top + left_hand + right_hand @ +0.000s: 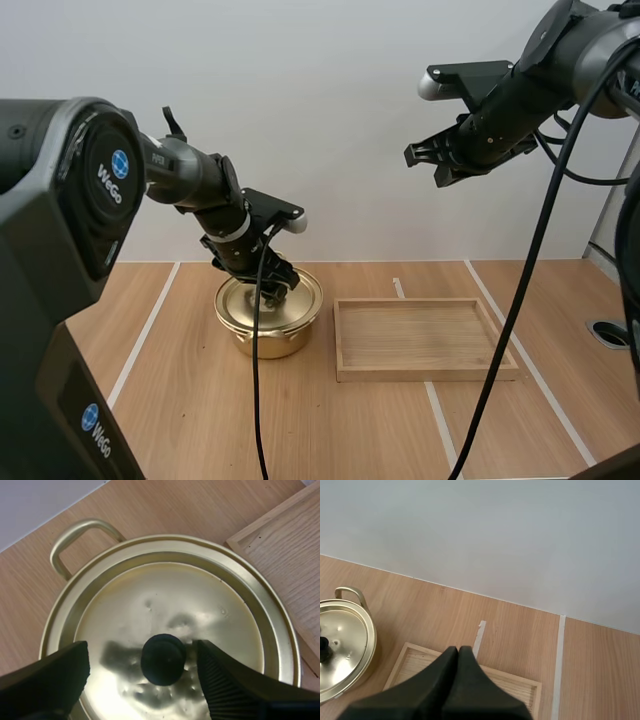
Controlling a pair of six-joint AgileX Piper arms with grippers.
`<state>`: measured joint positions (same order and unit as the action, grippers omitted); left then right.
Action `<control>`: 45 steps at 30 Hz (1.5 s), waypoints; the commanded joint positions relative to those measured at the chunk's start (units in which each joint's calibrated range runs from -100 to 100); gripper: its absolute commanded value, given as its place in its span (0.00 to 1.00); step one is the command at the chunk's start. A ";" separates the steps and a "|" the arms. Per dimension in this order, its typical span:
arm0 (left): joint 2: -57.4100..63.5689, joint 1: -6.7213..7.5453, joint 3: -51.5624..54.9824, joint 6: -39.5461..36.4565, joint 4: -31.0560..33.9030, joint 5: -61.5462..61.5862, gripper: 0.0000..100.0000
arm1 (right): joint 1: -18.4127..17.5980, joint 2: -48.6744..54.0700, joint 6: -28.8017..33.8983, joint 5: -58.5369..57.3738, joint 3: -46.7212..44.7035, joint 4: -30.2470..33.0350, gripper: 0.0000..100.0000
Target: Open the pot, put the grape inside, and close it
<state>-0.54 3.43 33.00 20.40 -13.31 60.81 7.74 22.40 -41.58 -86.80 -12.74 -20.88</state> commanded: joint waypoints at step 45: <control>30.95 -0.05 -22.34 -21.16 6.11 12.24 0.00 | -2.17 6.75 3.53 3.22 -0.35 -11.48 0.00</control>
<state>28.37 3.43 9.28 6.06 -8.97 80.18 6.21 26.35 -37.59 -87.08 -12.74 -31.24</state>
